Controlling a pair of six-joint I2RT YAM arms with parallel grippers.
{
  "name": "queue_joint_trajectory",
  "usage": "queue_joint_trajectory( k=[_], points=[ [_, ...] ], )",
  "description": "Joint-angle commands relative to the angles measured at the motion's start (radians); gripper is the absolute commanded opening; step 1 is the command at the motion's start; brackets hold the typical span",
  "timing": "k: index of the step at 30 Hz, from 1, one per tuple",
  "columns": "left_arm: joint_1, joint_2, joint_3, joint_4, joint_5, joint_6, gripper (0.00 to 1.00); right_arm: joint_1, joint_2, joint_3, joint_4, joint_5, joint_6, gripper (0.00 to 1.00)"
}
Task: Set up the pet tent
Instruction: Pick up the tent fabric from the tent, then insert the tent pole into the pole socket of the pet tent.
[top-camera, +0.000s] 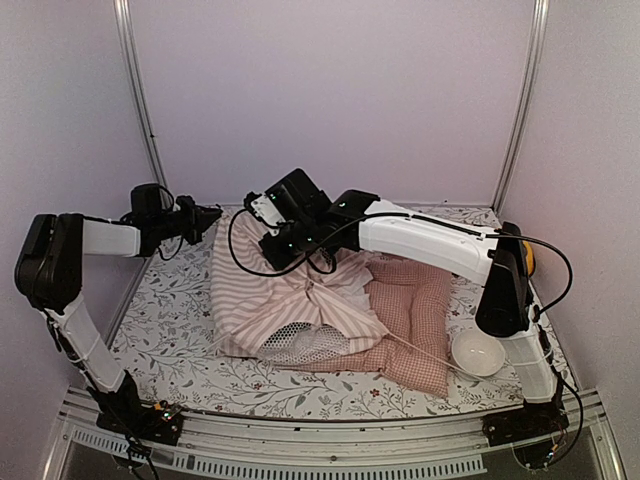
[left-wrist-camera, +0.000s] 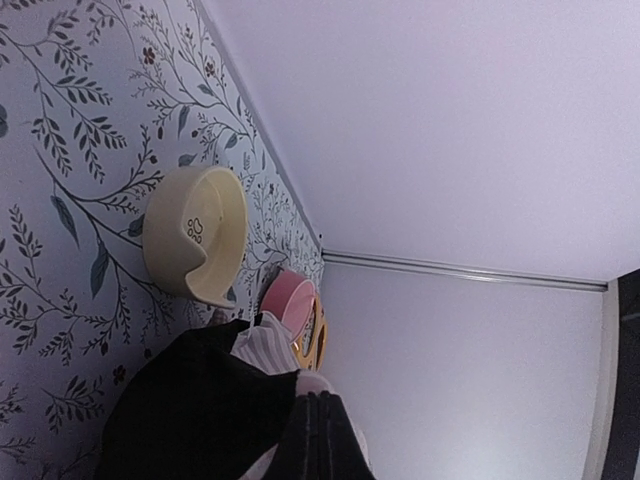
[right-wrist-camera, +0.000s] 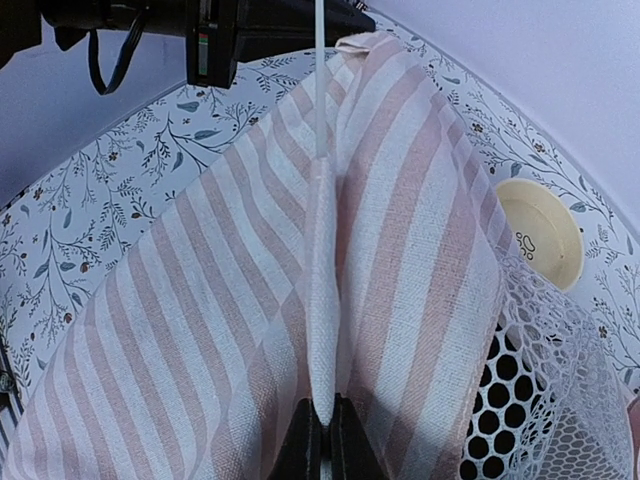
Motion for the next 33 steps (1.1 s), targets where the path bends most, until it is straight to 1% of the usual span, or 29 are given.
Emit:
queue_joint_trajectory(
  k=[1,5,23,33],
  points=[
    [0.016,-0.028,-0.019,0.107,0.013,-0.1,0.0,0.007,0.021,0.019,-0.021,0.029,0.005,0.0],
    [0.027,-0.03,-0.018,0.13,0.028,-0.123,0.0,0.006,0.031,0.02,-0.026,0.034,0.002,0.0],
    [0.04,-0.05,-0.009,0.149,0.043,-0.141,0.0,0.006,0.05,0.018,-0.032,0.054,-0.001,0.0],
    [0.06,-0.027,0.021,0.145,0.06,-0.149,0.0,0.009,0.052,0.02,-0.037,0.041,-0.014,0.0]
  ],
)
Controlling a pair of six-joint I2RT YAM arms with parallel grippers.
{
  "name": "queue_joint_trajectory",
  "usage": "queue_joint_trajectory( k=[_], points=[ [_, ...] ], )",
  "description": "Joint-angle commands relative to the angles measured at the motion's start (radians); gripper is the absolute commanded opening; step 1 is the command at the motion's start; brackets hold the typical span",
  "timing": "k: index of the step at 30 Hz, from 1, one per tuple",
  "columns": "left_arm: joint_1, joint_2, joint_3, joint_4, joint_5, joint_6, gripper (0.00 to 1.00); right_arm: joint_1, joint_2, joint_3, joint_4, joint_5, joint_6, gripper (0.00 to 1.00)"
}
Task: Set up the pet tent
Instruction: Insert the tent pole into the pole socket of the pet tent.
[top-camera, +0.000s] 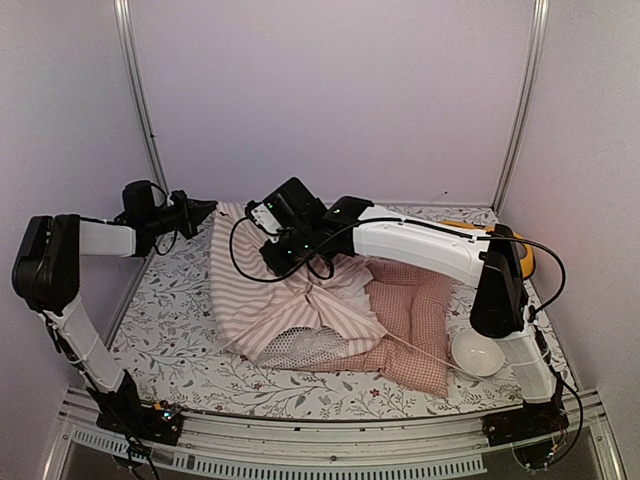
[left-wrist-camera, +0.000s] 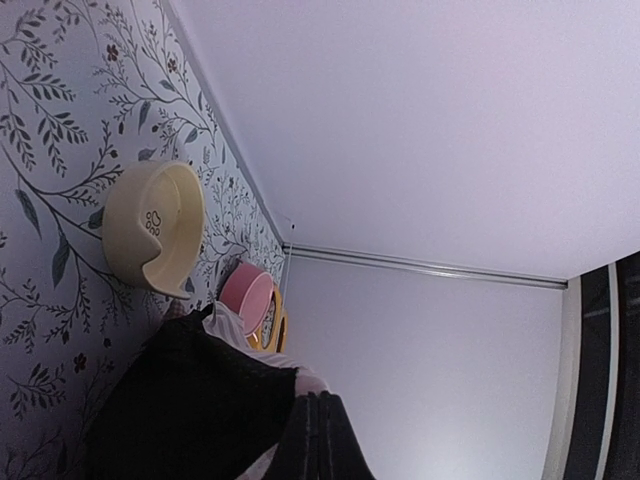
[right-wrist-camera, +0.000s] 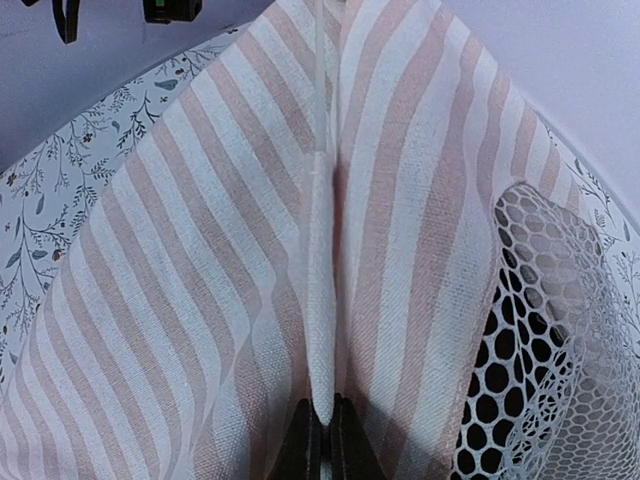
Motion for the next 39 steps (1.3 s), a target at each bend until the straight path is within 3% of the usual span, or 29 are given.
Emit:
queue_joint_trajectory(
  k=[1,39],
  points=[
    [0.024,-0.01,0.035,0.04,0.01,-0.012,0.0,0.009,0.019,0.019,-0.026,0.001,-0.009,0.0],
    [0.025,-0.081,-0.007,0.014,0.016,0.067,0.0,-0.016,0.001,0.026,-0.01,-0.016,0.063,0.0]
  ],
)
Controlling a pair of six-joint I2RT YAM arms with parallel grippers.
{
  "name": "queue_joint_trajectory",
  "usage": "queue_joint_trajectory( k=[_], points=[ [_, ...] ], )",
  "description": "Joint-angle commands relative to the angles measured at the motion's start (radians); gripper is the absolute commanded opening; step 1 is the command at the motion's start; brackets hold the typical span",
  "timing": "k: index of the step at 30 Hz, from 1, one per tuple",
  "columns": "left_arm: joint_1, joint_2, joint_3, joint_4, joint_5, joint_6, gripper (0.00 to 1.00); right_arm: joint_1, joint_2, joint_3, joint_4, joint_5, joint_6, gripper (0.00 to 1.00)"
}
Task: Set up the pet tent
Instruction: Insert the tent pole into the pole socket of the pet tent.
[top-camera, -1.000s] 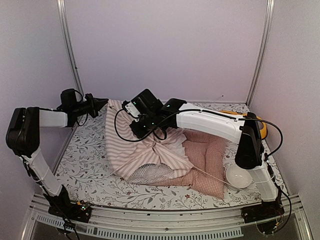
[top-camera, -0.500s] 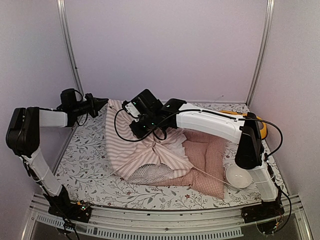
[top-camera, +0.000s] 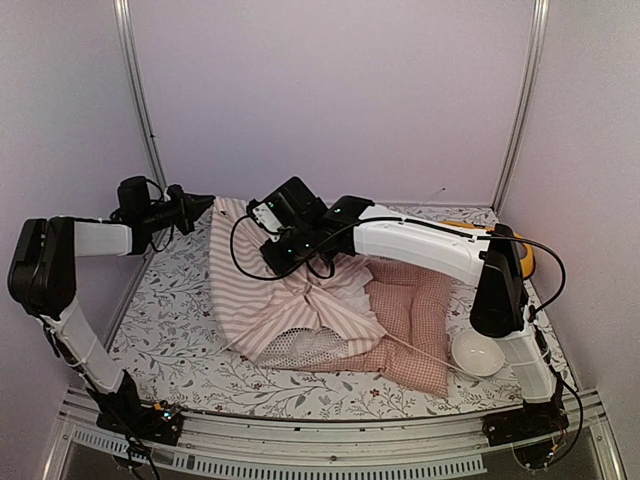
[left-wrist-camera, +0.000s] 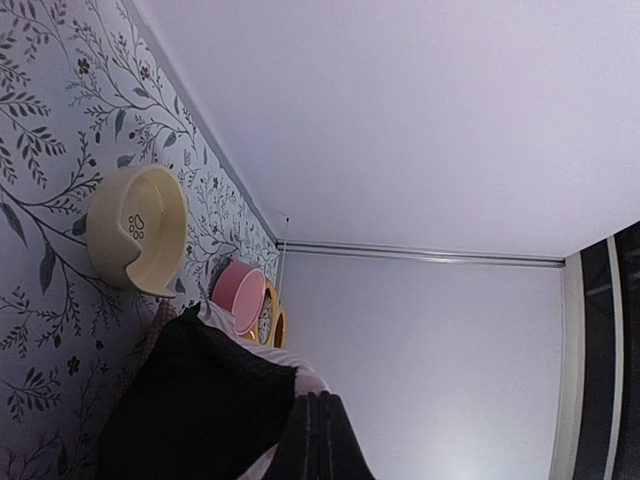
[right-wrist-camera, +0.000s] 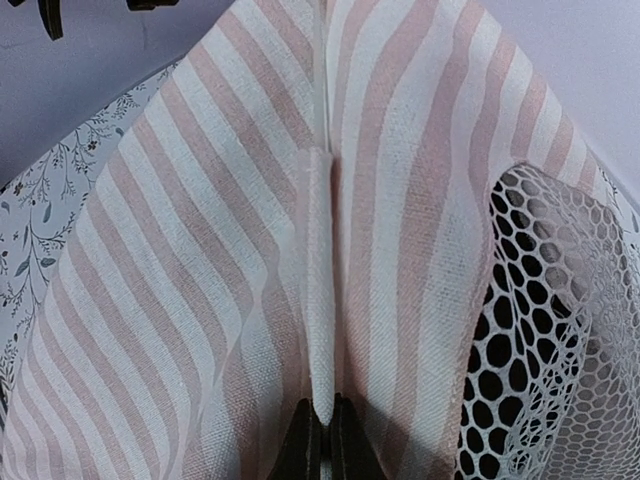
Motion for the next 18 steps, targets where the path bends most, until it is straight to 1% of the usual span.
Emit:
queue_joint_trajectory(
  k=[1,9,18],
  points=[
    [0.014,-0.053,-0.016,0.01,-0.013,0.041,0.0,-0.012,0.0,0.026,-0.008,0.001,0.031,0.0],
    [-0.014,-0.063,-0.047,-0.007,-0.029,0.075,0.0,-0.012,-0.019,0.026,0.028,-0.016,0.044,0.0],
    [-0.05,-0.063,-0.044,-0.048,-0.056,0.127,0.0,-0.011,-0.023,0.027,0.047,-0.028,0.057,0.0]
  ],
)
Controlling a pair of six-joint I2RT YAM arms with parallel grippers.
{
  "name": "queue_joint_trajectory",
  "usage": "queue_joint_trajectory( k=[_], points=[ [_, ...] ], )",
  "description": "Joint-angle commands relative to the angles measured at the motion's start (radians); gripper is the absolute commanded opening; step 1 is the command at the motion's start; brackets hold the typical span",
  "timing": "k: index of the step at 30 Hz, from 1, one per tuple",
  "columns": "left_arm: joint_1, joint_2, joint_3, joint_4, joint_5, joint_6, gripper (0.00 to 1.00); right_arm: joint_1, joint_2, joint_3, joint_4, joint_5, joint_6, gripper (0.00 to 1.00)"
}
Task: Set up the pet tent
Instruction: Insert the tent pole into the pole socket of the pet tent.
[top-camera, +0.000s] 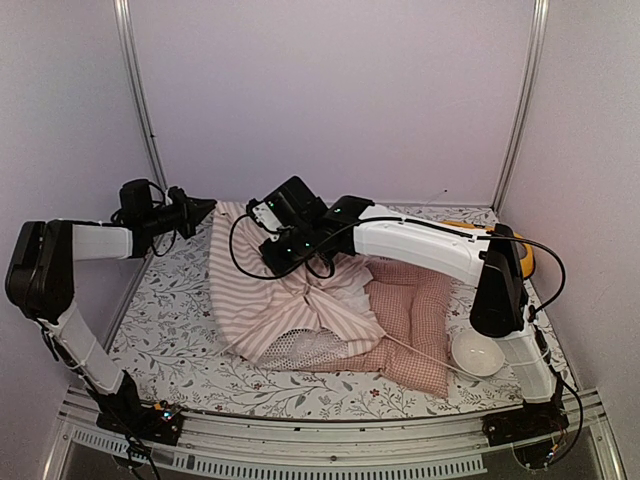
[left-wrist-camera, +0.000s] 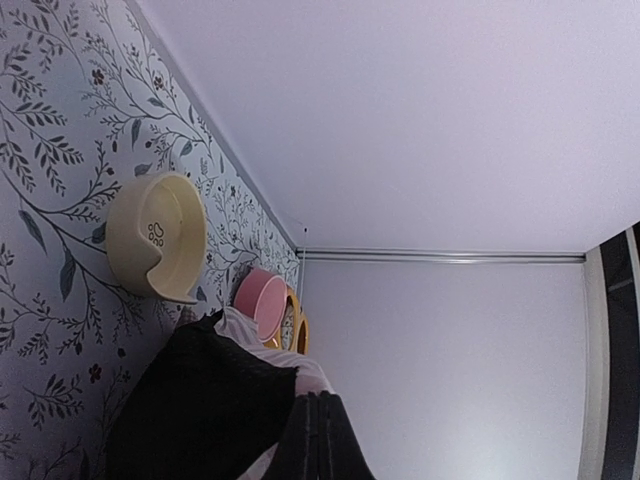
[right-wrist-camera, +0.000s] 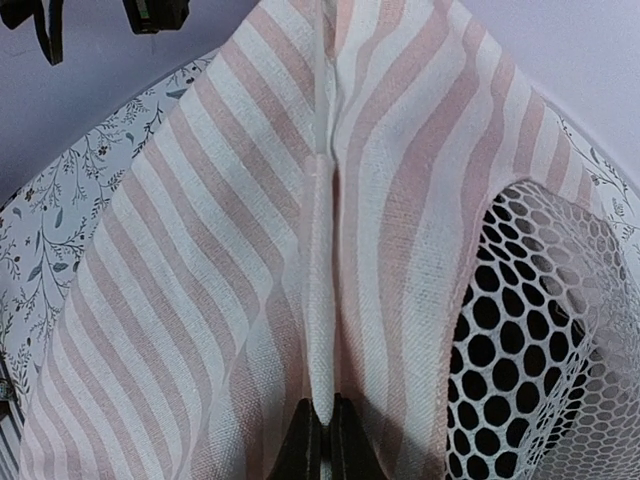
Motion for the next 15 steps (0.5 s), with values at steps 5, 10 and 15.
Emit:
queue_joint_trajectory(
  k=[5,10,15],
  points=[
    [-0.032,-0.051,-0.027,-0.026,-0.041,0.068,0.0,-0.014,-0.017,0.026,0.04,0.016,0.037,0.0],
    [-0.04,-0.078,-0.036,-0.051,-0.056,0.109,0.0,-0.023,-0.016,0.029,0.033,0.025,0.059,0.0],
    [-0.058,-0.119,-0.039,-0.098,-0.088,0.171,0.0,-0.031,-0.005,0.043,0.03,0.008,0.074,0.0]
  ],
)
